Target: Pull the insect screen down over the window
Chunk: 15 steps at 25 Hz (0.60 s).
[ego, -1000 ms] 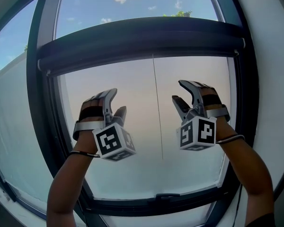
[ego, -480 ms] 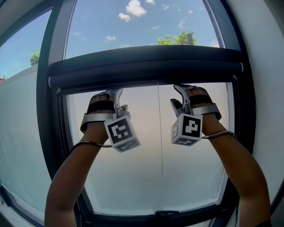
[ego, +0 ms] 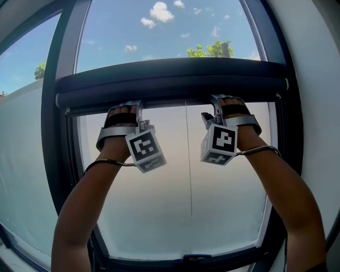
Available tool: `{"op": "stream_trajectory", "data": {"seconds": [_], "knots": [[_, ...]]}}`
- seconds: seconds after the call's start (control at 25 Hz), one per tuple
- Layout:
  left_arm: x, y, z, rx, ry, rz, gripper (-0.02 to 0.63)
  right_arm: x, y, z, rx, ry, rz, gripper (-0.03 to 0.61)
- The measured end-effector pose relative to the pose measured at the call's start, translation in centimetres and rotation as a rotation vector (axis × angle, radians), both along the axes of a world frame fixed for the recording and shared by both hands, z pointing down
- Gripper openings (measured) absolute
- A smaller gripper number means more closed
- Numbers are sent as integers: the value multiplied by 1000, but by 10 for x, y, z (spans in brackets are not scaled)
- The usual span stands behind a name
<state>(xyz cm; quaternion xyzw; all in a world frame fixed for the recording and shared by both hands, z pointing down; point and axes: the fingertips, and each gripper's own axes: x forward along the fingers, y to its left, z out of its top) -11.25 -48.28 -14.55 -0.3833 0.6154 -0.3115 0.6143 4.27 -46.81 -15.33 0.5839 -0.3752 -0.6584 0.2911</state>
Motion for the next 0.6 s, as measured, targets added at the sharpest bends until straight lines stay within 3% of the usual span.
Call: {"op": "stream_trajectory", "data": {"seconds": [0.6], "knots": [[1,-15,-2,-59,-3,-28,287,2,-19,-2,-86,44,82,221]]}}
